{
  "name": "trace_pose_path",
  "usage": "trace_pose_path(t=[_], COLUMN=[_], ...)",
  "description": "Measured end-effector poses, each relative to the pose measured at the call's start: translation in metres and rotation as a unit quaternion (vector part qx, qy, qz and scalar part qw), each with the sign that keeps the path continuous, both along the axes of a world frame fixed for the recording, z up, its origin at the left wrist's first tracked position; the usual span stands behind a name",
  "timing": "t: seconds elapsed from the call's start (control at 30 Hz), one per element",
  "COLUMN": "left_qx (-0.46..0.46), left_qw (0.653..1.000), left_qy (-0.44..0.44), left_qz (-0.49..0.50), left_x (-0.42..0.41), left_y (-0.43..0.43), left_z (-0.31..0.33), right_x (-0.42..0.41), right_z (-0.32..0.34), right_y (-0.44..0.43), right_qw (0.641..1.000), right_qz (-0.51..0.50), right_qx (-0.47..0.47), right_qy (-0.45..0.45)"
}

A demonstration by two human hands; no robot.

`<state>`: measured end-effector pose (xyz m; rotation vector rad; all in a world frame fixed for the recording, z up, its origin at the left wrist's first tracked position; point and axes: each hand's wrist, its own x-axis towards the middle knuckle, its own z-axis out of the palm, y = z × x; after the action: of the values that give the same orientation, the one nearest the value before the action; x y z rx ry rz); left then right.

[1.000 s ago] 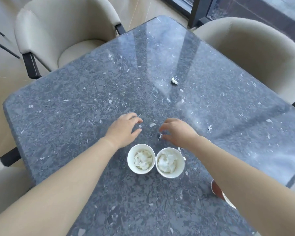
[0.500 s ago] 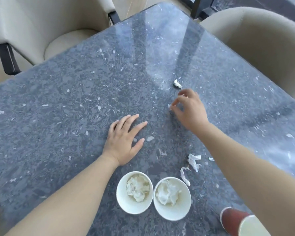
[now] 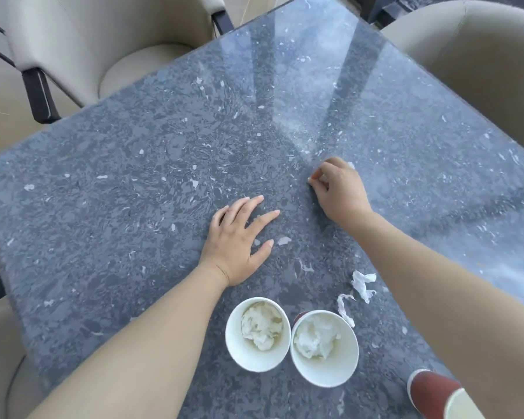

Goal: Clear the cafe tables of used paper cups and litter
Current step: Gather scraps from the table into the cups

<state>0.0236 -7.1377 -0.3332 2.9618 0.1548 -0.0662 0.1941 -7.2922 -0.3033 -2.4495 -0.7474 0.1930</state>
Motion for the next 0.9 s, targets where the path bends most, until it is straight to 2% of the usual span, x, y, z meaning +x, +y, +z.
trace_pose_path(t=[0.1, 0.27, 0.37, 0.43, 0.5, 0.63, 0.73, 0.9], left_qx=[0.013, -0.005, -0.084, -0.158, -0.191, -0.258, -0.278, -0.271], left_qw=[1.000, 0.992, 0.986, 0.977, 0.974, 0.961, 0.955, 0.958], left_qy=[0.027, 0.120, 0.147, 0.140, 0.112, 0.093, 0.095, 0.091], left_qz=[-0.007, -0.028, 0.003, 0.029, 0.038, 0.039, 0.028, 0.013], left_x=[0.001, 0.002, -0.002, -0.012, -0.028, -0.077, -0.109, -0.122], left_y=[0.000, 0.001, -0.005, -0.006, -0.007, -0.013, -0.022, -0.041], left_z=[0.005, 0.023, 0.050, 0.070, 0.089, 0.117, 0.128, 0.134], right_x=[-0.030, -0.077, -0.100, -0.118, -0.142, -0.194, -0.210, -0.208], right_z=[0.004, 0.019, 0.046, 0.069, 0.090, 0.109, 0.111, 0.116], right_y=[-0.012, -0.044, -0.056, -0.058, -0.054, -0.043, -0.041, -0.059], right_qw=[1.000, 0.996, 0.998, 0.997, 0.996, 0.989, 0.988, 0.989], right_qz=[0.011, 0.010, -0.018, -0.018, 0.006, 0.061, 0.069, 0.061], right_qx=[0.004, -0.025, 0.020, 0.059, 0.086, 0.109, 0.082, 0.090], right_qy=[0.016, 0.080, 0.064, 0.041, 0.036, 0.078, 0.114, 0.100])
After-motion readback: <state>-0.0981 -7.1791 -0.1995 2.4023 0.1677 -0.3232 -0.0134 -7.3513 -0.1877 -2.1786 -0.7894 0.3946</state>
